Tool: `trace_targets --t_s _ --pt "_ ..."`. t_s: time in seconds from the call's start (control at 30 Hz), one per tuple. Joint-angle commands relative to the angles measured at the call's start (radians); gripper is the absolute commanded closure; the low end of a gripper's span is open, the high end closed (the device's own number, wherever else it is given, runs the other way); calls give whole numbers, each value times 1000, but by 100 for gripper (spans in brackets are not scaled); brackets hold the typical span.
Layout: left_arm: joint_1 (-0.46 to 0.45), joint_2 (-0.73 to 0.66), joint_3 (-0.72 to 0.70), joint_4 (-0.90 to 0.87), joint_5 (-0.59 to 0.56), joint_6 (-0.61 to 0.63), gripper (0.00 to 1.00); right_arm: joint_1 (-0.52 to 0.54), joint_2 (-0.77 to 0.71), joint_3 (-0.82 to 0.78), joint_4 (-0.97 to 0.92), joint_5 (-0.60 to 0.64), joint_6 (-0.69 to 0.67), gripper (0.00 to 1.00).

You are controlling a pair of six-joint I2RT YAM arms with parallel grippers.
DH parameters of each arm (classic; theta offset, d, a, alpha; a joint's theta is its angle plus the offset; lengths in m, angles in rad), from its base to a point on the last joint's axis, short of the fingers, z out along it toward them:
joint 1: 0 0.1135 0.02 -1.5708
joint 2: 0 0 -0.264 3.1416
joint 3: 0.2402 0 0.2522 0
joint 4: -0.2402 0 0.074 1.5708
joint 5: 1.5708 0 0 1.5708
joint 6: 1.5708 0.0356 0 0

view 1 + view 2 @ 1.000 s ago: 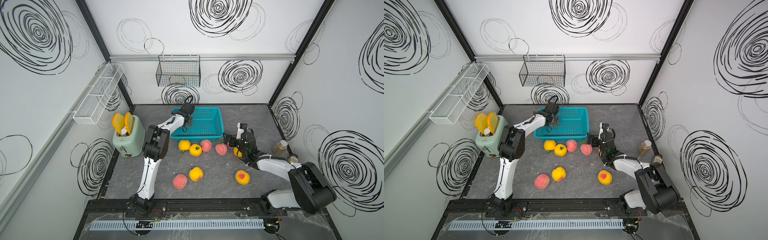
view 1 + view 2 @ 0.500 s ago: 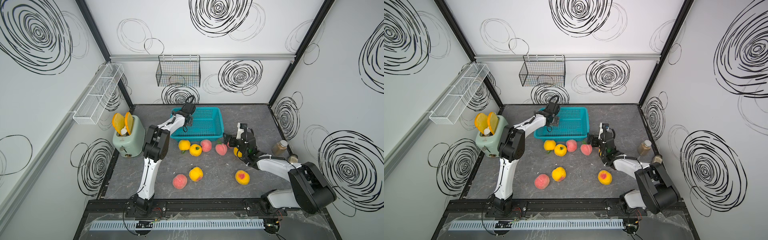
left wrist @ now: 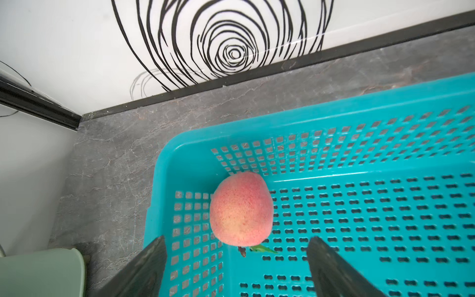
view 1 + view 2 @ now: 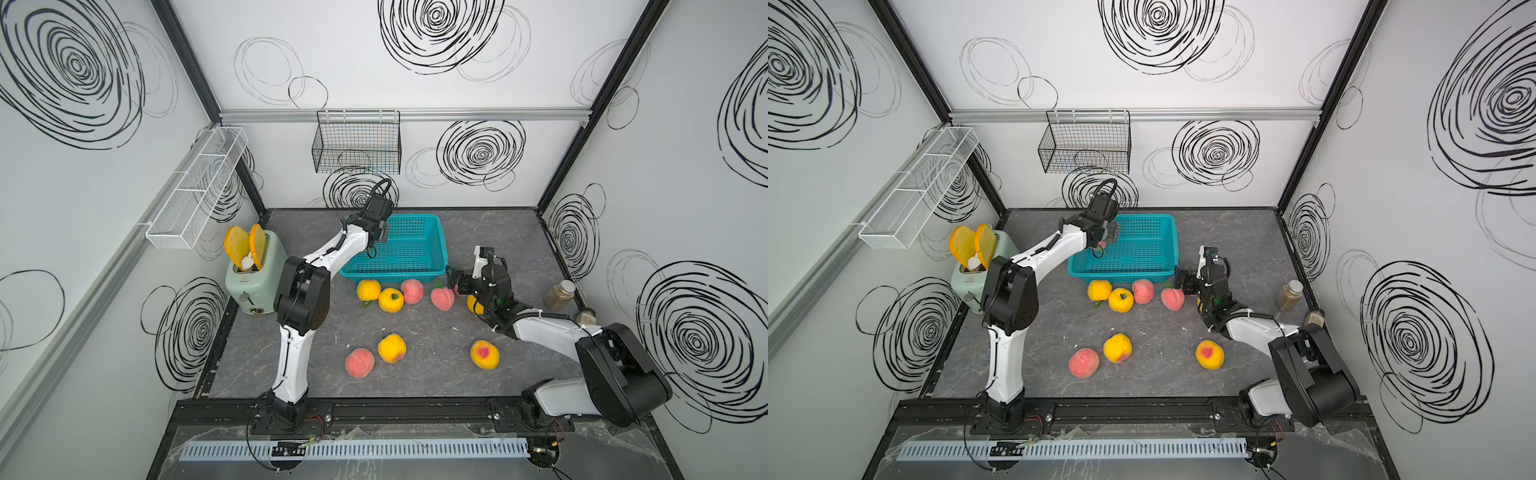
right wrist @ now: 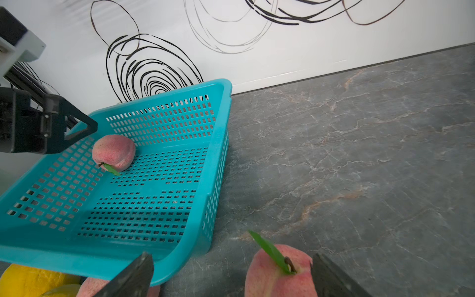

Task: Put the peaches into the basket
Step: Place the peach in the basket.

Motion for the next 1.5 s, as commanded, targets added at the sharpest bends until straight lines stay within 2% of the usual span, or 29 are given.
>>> trace_targets --t_s 0.0,0.3,0.57,0.93,1.1,1.27,1.47 --pt "-26 -80 -38 0 -27 -3 11 -1 1 -1 0 12 10 1" --pt "-44 -216 -170 4 69 -60 10 -1 -11 -1 -5 7 10 1" --pt "-42 -349 -322 21 243 -104 11 -1 -21 -2 -12 10 9 1" --pt "-47 -548 -540 100 431 -51 13 2 -20 -4 -10 16 1 1" --pt "-83 -630 -687 173 447 -37 13 2 4 1 -6 11 2 1" --pt "-174 -713 -813 251 441 -62 14 3 2 3 -12 15 -1 1" --pt "-392 -757 -874 323 353 -69 14 4 12 4 -10 23 -5 1"
